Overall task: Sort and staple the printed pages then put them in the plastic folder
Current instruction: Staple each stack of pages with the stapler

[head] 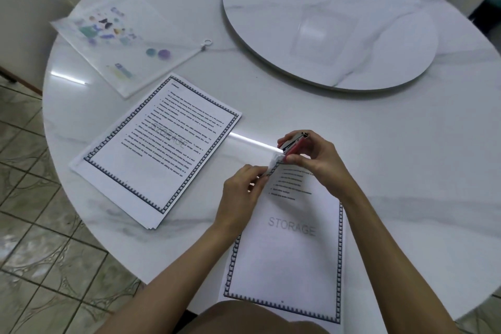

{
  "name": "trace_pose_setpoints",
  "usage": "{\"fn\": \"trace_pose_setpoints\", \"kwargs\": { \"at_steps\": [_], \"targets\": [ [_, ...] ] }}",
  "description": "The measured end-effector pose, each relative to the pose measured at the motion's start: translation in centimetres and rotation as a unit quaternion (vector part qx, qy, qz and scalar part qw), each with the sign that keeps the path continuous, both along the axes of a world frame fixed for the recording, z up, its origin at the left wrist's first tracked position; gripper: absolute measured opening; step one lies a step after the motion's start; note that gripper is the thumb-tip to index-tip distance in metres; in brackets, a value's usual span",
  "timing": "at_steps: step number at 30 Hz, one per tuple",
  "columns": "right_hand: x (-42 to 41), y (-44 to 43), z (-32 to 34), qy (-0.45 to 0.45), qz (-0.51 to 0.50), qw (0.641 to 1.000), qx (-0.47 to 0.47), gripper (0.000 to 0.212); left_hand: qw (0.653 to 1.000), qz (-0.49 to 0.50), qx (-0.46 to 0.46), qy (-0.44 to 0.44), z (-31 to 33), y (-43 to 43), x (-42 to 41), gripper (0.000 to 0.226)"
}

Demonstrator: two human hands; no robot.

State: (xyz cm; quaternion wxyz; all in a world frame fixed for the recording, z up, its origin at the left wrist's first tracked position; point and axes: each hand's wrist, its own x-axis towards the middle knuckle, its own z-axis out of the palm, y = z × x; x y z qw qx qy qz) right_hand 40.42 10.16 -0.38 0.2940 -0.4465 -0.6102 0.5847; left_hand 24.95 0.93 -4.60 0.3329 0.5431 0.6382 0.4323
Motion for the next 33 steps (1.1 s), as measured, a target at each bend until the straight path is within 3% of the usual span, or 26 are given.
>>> {"fn": "trace_pose_setpoints", "kwargs": {
  "at_steps": [13,20,33],
  "targets": [
    [0.3,2.1,1.2,0.004,0.107,0.991,-0.082,0.028,0.999,-0.01,0.029,0.02,-0.2,-0.2,-0.2,0.018],
    [0.3,2.7,1.6,-0.04,0.171,0.979,-0.106,0.027,1.0,-0.006,0.015,0.022,0.0,-0.1,-0.1,0.016],
    [-0.1,0.9,0.9,-0.086,0.13,0.987,-0.043,0.037,0.999,0.013,-0.022,-0.032,0.9,0.4,0.7,0.012]
  ]
}}
